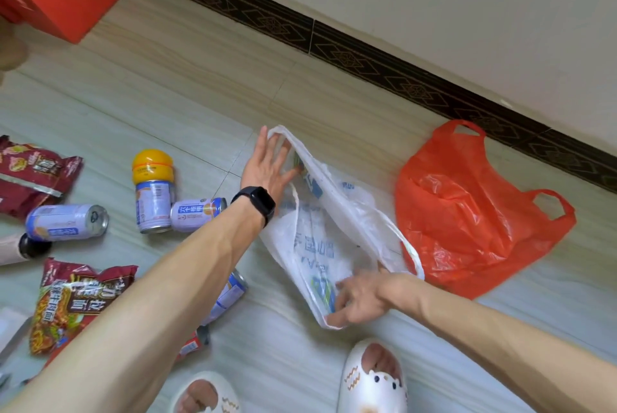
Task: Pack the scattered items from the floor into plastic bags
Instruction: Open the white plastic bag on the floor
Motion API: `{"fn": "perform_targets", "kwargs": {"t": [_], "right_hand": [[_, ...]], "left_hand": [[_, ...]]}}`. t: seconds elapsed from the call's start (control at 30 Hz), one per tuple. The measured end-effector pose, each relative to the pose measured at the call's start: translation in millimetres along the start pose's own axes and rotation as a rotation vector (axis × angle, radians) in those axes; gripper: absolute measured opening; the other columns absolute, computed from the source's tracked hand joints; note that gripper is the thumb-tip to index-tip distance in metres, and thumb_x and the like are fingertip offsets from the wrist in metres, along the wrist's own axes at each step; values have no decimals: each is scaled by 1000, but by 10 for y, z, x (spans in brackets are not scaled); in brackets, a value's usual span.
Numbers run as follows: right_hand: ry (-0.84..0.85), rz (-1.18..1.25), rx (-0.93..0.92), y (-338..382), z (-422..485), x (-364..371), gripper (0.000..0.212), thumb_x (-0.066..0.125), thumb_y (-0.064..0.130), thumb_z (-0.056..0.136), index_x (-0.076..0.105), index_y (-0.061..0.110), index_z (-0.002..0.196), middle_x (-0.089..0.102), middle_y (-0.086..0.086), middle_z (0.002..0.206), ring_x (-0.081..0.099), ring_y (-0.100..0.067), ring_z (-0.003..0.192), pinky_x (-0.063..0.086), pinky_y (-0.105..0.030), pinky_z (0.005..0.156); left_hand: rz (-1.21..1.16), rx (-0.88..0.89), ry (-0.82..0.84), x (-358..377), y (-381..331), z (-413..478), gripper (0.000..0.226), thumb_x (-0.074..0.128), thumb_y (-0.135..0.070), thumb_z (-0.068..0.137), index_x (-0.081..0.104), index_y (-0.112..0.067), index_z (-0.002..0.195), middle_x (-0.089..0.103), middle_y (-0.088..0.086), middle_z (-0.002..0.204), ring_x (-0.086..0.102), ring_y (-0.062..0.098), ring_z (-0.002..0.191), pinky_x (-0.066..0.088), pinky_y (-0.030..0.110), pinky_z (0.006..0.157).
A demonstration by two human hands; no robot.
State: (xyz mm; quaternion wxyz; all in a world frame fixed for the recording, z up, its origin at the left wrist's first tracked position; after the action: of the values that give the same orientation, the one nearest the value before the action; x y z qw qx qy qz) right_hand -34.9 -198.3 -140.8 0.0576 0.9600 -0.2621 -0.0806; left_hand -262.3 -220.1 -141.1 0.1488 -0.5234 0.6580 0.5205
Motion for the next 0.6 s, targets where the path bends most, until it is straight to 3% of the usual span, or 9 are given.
{"fn": "perform_targets", "kwargs": {"t": [0.1,0.2,0.27,0.3,0.33,0.4,0.47,0.53,0.6], "right_hand": [[-15,224,-57,30,-205,-142,63,57,75,77,69,27,117,63,7,123,56,-17,113,42,-32,101],[-516,194,-129,-45,-227,-400,43,59,62,84,69,30,111,66,4,119,60,-21,111,48,-34,94],[-820,-57,-115,-101,-166,-499,35,52,46,89,64,29,118,61,2,125,56,-26,115,47,-36,92],[-883,-211,-93,-130,-133,-516,35,50,41,90,62,29,120,57,2,130,51,-27,119,43,-38,93],[-887,-346,-59,-175,-86,-514,38,50,39,90,59,30,126,50,-2,140,43,-29,128,37,-40,100],[-806,-524,46,-313,14,-477,59,51,36,91,36,33,148,14,-11,163,11,-32,149,14,-52,117],[-777,-576,185,-563,100,-467,79,50,33,91,5,33,157,-23,-9,161,-18,-35,149,-7,-63,117],[-807,-510,291,-848,115,-485,85,49,33,91,-5,35,156,-31,-6,157,-21,-36,148,-13,-66,113],[-786,-453,353,-1064,70,-521,80,47,48,90,3,39,156,-25,-3,162,-18,-36,149,-13,-66,113]], "left_hand": [[0,60,76,45,-130,-90,59,28,-43,102,0,-40,154,-16,10,162,-20,43,145,-18,70,106],[-190,92,93,22,-240,-207,51,32,-38,99,31,-35,150,10,13,162,-8,46,146,-16,70,108],[-337,78,55,-54,-347,-297,48,30,-43,97,46,-33,141,27,15,157,3,48,146,-12,69,109],[-355,78,28,-95,-409,-337,50,27,-47,97,48,-31,140,30,14,156,5,48,145,-12,68,110],[-328,88,12,-103,-476,-358,55,25,-52,98,48,-29,141,27,13,157,3,48,145,-12,68,110],[-217,105,2,-77,-552,-366,61,26,-60,97,47,-26,143,15,10,162,-4,49,145,-15,68,109],[-117,126,21,77,-547,-316,52,31,-50,100,42,-28,146,2,10,163,-6,46,146,-21,71,104],[0,158,70,294,-499,-321,52,34,-38,102,25,-33,153,-13,9,162,-4,38,149,-28,74,94],[32,201,125,489,-432,-386,55,37,-38,102,16,-39,153,-22,8,160,-3,31,150,-29,74,93]]}}
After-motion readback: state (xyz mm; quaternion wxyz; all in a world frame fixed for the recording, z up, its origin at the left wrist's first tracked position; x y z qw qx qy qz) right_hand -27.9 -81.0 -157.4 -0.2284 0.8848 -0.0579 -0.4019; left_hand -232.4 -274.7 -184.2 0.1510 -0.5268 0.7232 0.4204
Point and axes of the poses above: each hand's wrist, its own z-axis towards the middle knuckle, its own x-axis out of the palm, y = z × x, the point moved 2 cm from there along z, towards the middle knuckle
